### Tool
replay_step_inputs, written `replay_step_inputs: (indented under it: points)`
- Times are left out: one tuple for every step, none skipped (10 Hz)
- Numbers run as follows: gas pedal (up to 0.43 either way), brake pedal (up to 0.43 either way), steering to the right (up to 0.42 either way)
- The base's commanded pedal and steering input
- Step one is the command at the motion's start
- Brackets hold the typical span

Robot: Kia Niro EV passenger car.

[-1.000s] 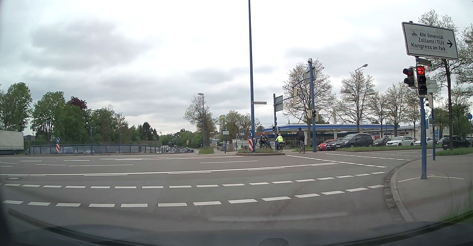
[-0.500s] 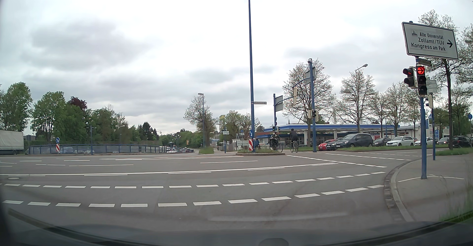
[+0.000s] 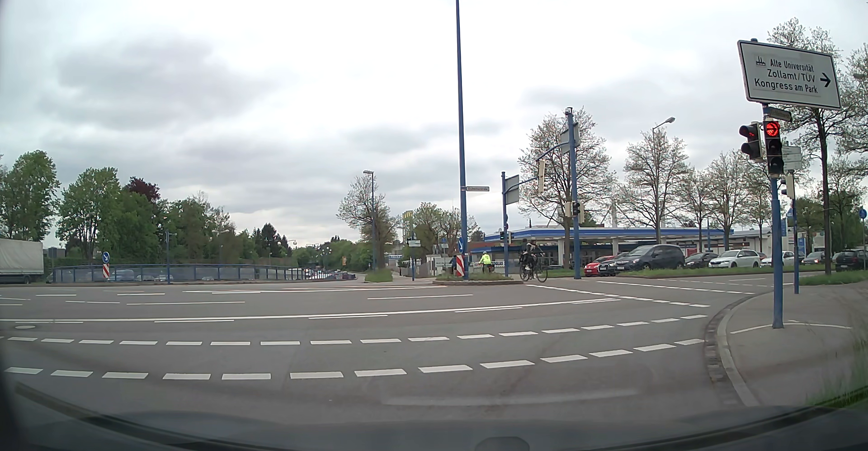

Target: Follow the waypoints while adhering to traffic rules and regulations

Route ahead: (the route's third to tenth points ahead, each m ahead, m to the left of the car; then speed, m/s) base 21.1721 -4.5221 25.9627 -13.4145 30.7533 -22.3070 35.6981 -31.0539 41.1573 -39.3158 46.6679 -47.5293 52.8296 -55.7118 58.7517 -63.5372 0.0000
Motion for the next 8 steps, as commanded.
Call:
replay_step_inputs:
  points:
    - [0.000, 0.244, 0.033]
    - [0.000, 0.244, 0.033]
    - [0.000, 0.244, 0.033]
    - [0.000, 0.244, 0.033]
    - [0.000, 0.244, 0.033]
    - [0.000, 0.244, 0.033]
    - [0.000, 0.244, 0.033]
    - [0.000, 0.244, 0.033]
